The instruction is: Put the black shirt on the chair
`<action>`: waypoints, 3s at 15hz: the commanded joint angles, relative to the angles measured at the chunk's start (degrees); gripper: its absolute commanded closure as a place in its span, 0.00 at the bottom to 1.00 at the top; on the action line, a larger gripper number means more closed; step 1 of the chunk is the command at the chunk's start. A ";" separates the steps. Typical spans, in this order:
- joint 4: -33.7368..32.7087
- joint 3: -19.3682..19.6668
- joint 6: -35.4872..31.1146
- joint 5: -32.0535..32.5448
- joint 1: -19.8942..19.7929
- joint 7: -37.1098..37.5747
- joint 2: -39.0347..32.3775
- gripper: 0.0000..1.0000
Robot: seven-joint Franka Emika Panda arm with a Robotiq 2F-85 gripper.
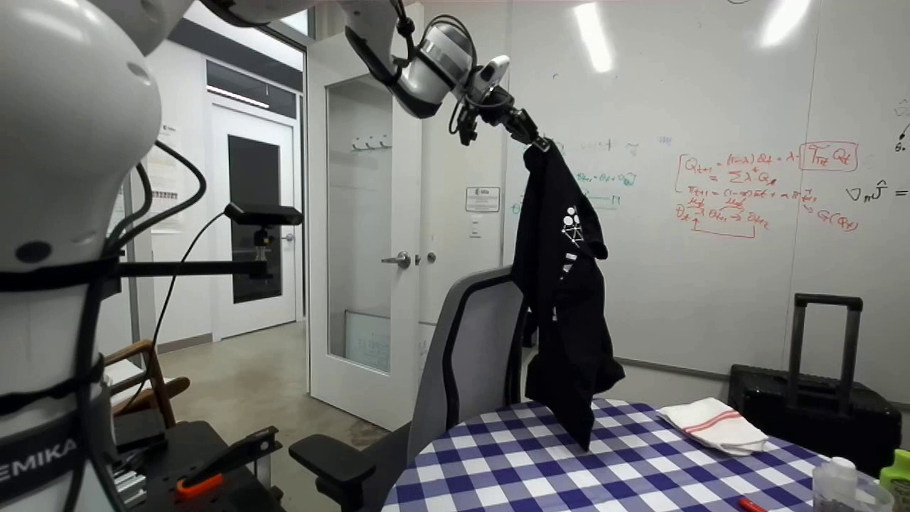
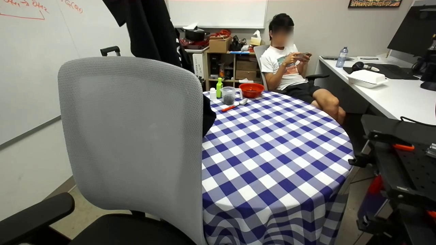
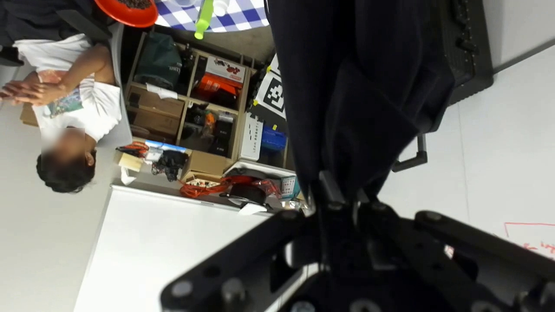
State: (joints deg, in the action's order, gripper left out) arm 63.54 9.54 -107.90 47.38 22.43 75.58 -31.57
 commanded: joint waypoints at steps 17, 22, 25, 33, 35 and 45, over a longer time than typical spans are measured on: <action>-21.29 -12.22 11.47 -4.03 7.12 -29.52 -25.07 0.41; -23.06 -13.61 11.60 -5.73 5.78 -37.68 -25.27 0.04; -22.82 -16.37 10.44 -8.51 4.51 -45.95 -24.78 0.00; -19.37 -22.34 14.75 -16.05 -2.01 -66.58 -22.36 0.00; -17.28 -22.27 15.57 -17.16 -5.24 -68.44 -20.50 0.00; 7.32 -21.83 5.54 -23.90 -24.24 -61.70 -5.92 0.00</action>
State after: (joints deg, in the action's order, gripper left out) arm 59.54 -11.90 -97.77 26.48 2.61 9.10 -43.77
